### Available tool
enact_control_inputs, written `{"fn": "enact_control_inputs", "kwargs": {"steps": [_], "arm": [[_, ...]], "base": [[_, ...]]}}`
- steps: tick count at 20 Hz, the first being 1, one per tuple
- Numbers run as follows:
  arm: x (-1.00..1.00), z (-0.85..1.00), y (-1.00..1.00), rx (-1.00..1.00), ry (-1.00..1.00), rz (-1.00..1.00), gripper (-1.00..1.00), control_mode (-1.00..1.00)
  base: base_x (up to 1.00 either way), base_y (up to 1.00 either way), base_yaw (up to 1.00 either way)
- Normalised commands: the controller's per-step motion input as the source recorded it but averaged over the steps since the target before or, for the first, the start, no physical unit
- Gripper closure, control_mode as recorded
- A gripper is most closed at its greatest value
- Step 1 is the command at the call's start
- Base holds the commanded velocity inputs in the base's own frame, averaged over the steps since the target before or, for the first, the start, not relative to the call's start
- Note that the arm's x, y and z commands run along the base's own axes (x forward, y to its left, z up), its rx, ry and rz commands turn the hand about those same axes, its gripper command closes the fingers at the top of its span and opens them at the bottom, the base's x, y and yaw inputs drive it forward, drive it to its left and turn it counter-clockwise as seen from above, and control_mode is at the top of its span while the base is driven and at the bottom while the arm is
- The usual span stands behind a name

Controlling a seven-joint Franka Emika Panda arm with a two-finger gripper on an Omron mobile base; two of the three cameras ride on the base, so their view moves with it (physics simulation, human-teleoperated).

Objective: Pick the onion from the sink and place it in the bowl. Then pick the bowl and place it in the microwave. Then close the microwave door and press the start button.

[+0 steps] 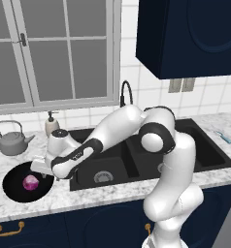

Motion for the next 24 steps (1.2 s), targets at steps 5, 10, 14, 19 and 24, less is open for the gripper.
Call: {"fn": "enact_control_inputs", "kwargs": {"steps": [5, 10, 14, 19, 24], "arm": [[-0.19, -0.02, -0.05, 0.00, -0.09, 0.00, 1.00, -1.00], [-0.60, 0.67, -0.43, 0.00, -0.24, -0.06, 1.00, -1.00], [-0.37, 1.00, -0.77, 0.00, -0.17, -0.08, 1.00, -1.00], [-0.18, 1.00, -0.90, 0.08, -0.03, -0.07, 1.00, -1.00], [-0.29, 1.00, -0.72, 0.17, 0.00, -0.04, 1.00, -1.00]], "base": [[0.00, 0.00, 0.00], [0.00, 0.00, 0.00], [0.00, 0.00, 0.00], [0.00, 0.00, 0.00], [0.00, 0.00, 0.00]]}}
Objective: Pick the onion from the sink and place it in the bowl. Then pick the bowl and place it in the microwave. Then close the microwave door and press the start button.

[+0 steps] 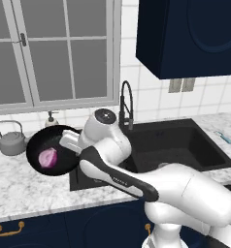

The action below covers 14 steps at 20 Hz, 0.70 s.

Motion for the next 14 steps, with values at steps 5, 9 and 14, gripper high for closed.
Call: {"fn": "enact_control_inputs", "kwargs": {"steps": [5, 9, 14], "arm": [[-0.40, 0.91, -0.54, 0.09, 0.15, -0.08, 1.00, -1.00], [-0.38, 0.75, -0.50, 0.10, 0.27, -0.08, 1.00, -1.00], [-0.31, 0.54, -0.45, 0.07, 0.36, -0.09, 1.00, -1.00]], "base": [[0.00, 0.00, 0.00], [0.00, 0.00, 0.00], [0.00, 0.00, 0.00]]}}
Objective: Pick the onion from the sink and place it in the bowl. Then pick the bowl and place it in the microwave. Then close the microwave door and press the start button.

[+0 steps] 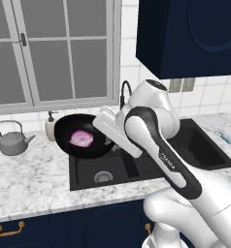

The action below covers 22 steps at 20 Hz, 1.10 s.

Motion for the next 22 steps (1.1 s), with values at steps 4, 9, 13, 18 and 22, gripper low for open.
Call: {"fn": "enact_control_inputs", "kwargs": {"steps": [4, 9, 13, 18, 22], "arm": [[-0.26, 0.35, -0.41, 0.00, 0.30, -0.09, 1.00, -1.00], [-0.39, 0.28, -0.28, -0.11, 0.05, -0.18, 1.00, -1.00], [-0.44, 0.38, -0.32, -0.10, 0.00, -0.19, 1.00, -1.00], [-0.28, 0.16, -0.43, -0.01, 0.01, -0.15, 1.00, -1.00], [0.01, 0.00, 0.00, 0.00, 0.02, -0.03, 1.00, -1.00]], "base": [[0.00, 0.00, 0.00], [0.00, 0.00, 0.00], [0.00, 0.00, 0.00], [0.00, 0.00, 0.00], [0.00, 0.00, 0.00]]}}
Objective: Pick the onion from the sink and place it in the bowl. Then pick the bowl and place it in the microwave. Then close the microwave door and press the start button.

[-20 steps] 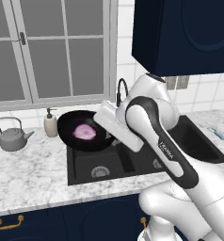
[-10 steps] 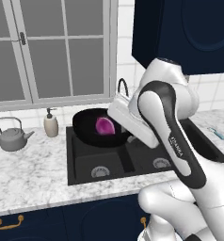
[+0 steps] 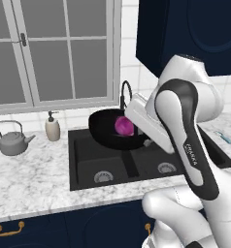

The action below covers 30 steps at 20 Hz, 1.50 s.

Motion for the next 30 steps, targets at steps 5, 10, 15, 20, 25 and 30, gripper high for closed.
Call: {"fn": "enact_control_inputs", "kwargs": {"steps": [5, 10, 15, 20, 25, 30], "arm": [[0.00, 0.00, 0.00, 0.00, 0.00, 0.00, 1.00, -1.00], [-0.03, 0.00, 0.00, 0.00, 0.00, -0.03, 1.00, 1.00], [0.00, 0.00, 0.00, 0.00, 0.00, 0.00, 1.00, 1.00], [0.00, 0.00, 0.00, 0.00, 0.00, 0.00, 1.00, 1.00], [0.00, 0.00, 0.00, 0.00, 0.00, 0.00, 1.00, 1.00], [0.00, 0.00, 0.00, 0.00, 0.00, 0.00, 1.00, 1.00]], "base": [[0.00, 0.00, 0.00], [-0.25, 0.26, -0.32], [-0.24, 0.54, -0.66], [-0.32, 0.22, -0.77], [-0.31, 0.00, -0.80], [-0.11, -0.15, -0.79]]}}
